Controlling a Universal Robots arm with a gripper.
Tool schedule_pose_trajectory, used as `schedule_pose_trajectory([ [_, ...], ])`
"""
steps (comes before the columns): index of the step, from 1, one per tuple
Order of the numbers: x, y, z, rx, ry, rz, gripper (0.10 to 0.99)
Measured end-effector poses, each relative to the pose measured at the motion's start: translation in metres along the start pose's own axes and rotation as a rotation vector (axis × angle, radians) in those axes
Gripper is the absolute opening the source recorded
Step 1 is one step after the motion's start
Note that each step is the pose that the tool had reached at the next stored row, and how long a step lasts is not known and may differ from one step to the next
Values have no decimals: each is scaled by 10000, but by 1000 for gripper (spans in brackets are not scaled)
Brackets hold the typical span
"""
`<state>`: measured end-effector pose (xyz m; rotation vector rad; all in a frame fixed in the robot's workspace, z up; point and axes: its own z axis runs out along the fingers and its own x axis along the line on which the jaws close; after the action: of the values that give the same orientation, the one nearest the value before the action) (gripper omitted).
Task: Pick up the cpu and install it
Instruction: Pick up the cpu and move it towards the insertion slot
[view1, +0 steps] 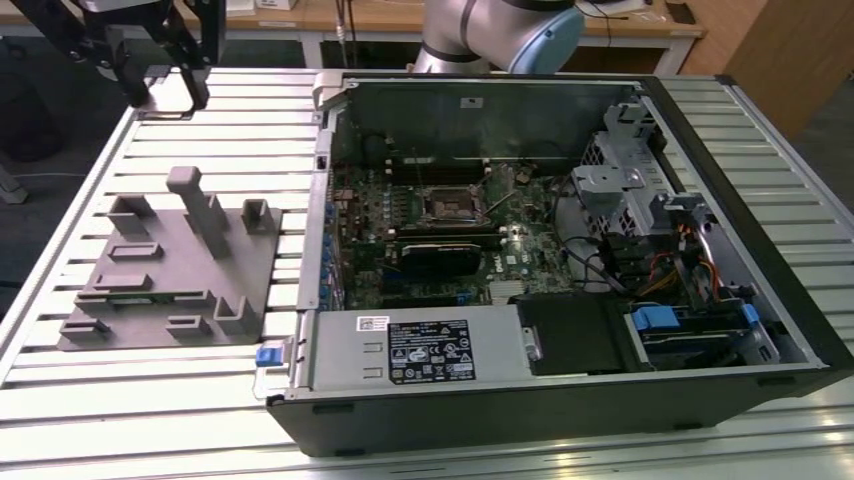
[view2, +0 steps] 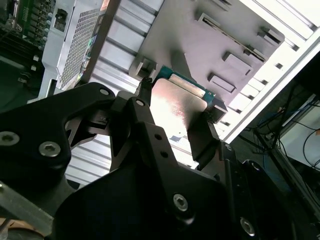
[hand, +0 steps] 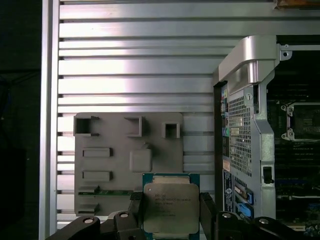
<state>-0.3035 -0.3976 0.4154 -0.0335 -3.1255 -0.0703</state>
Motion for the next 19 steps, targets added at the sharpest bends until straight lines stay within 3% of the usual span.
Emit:
schedule_pose_trajectory([
  [19,-224,10,15,0,0,0,541],
])
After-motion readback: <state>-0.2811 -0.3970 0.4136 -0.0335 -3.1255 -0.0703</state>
